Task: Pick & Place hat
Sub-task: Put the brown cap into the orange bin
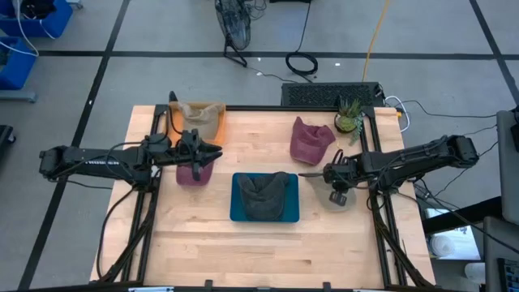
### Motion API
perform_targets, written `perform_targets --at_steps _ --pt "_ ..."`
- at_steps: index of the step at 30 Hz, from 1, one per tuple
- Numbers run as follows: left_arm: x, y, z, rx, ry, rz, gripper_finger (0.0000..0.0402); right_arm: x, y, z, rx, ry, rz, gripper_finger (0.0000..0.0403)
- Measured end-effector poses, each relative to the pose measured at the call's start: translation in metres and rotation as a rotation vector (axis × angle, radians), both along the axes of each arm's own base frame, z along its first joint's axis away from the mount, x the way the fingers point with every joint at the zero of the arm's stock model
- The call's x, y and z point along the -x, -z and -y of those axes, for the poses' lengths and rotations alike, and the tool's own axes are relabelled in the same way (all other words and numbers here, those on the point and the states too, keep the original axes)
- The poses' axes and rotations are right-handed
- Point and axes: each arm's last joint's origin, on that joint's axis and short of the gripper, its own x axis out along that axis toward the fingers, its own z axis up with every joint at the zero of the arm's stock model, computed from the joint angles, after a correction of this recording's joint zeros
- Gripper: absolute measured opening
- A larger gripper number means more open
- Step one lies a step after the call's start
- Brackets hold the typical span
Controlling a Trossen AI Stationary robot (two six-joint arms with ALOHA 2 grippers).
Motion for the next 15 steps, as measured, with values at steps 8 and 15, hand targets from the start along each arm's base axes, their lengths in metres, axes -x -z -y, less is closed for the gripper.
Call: perform_targets --at_steps 8,15 --pt "-0.001 -0.002 0.005 0.016 0.026 0.021 0.0102 -0.007 -0.021 -0.012 -0.025 -0.005 0.1 0.0005" --pt "-0.001 -0.001 0.009 0.018 0.053 0.009 0.0102 -0.019 -0.079 -0.027 -0.01 -0.107 0.341 0.0007"
